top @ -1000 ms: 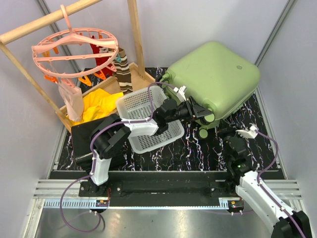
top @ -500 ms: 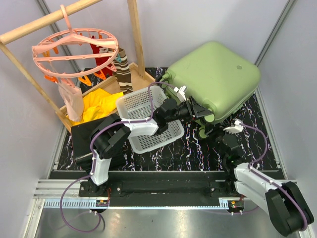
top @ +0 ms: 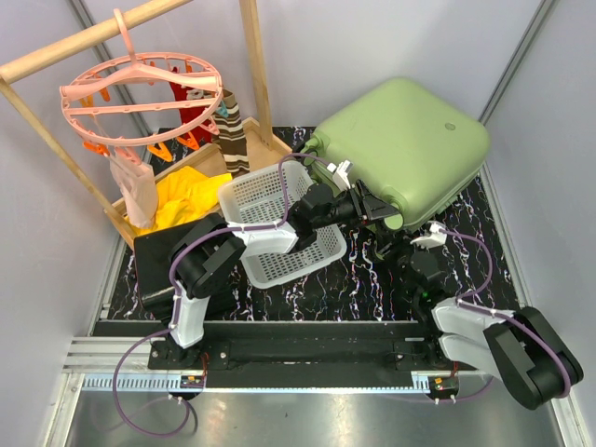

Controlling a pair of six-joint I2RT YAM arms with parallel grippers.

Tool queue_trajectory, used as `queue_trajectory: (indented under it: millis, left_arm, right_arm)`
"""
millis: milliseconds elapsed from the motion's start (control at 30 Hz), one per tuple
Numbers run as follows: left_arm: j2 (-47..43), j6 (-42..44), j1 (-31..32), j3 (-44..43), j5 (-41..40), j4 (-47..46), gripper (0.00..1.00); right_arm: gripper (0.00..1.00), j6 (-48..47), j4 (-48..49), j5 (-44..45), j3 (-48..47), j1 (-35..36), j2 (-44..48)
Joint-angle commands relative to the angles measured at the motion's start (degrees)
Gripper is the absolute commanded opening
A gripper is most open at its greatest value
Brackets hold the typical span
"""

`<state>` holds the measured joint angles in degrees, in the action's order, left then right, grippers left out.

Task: Open, take out, and arrange the luggage
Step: Unzip the luggage

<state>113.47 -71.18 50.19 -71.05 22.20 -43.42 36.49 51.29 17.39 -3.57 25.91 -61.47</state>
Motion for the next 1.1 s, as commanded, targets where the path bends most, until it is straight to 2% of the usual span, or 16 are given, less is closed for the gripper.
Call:
queue_trajectory:
  millis: [0,400,567,833,1067]
  left_arm:
    - [-6.16,-3.18,2.8,-7.0,7.77,-21.44,0.0]
    - [-6.33,-3.27,3.07,-6.83,7.86,-21.71,0.0]
    - [-6.68,-3.27,3.07,-6.21,7.86,-21.97,0.0]
    - [-7.03,-3.35,2.98,-5.6,7.78,-22.5,0.0]
    - [-6.95,-3.7,2.63,-5.16,7.34,-23.2,0.0]
  right_arm:
    - [0.51,-2.13,7.77,1.5,-1.61,1.69,-2.42]
    - [0.44,-0.37,17.7,4.67,-3.02,2.39,-11.46]
    - [0.31,1.04,20.52,6.52,-3.28,3.0,-14.2]
    - [0.19,0.34,14.64,10.82,-2.58,3.53,-9.37]
    - [0.02,0.07,2.79,15.04,-3.1,3.62,-1.12]
